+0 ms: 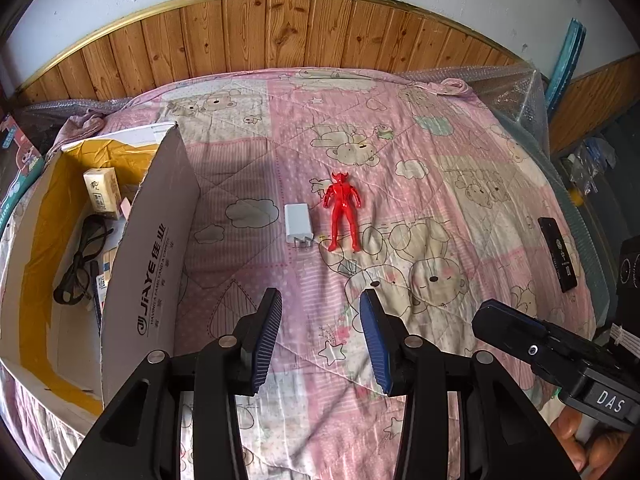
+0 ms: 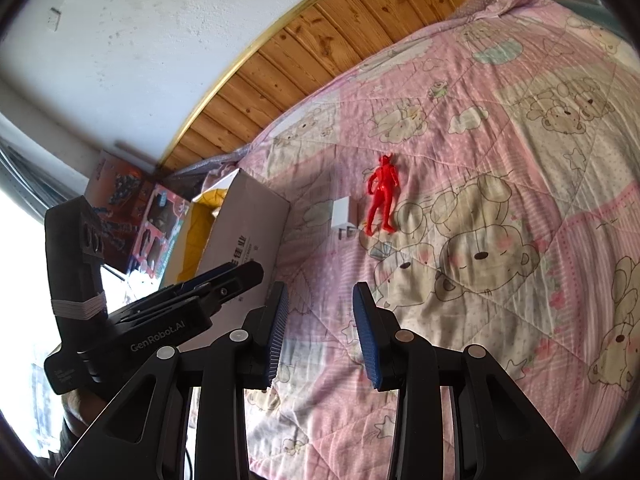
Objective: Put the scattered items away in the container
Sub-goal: 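Withdraw both tools from the box toward the white charger and red figure, then grasp the white charger with the left gripper while the right gripper grasps the red toy figure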
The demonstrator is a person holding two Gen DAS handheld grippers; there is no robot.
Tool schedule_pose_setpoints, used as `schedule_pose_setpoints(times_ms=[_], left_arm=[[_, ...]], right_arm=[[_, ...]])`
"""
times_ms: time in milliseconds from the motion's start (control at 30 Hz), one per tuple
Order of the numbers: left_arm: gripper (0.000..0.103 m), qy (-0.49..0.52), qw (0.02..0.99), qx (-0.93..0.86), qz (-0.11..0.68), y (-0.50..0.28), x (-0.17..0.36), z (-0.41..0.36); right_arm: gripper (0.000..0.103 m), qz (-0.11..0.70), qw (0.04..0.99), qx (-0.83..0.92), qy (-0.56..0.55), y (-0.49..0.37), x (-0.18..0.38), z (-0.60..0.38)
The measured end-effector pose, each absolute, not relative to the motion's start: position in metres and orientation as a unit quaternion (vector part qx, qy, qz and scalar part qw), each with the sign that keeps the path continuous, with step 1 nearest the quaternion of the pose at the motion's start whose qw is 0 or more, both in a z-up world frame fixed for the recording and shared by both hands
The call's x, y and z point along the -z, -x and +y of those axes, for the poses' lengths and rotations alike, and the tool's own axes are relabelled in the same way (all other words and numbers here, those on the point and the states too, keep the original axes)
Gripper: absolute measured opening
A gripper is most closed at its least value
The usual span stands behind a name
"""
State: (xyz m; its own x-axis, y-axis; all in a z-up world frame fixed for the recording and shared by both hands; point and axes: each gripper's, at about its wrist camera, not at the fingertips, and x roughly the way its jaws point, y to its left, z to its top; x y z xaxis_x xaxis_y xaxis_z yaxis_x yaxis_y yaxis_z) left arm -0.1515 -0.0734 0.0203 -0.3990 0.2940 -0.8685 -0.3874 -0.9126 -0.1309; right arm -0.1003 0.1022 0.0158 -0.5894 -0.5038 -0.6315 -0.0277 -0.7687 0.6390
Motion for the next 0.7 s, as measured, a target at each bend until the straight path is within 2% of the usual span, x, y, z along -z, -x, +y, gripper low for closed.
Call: schedule_pose_setpoints(times_ms=[700], left_arm=[[0.043,0.557,0.169,-0.813,-0.001,0.238,0.053,-0.062]], right_arm=[[0.037,-0.261,0.115,0.831,-0.478,0.205,0.034,0.087]])
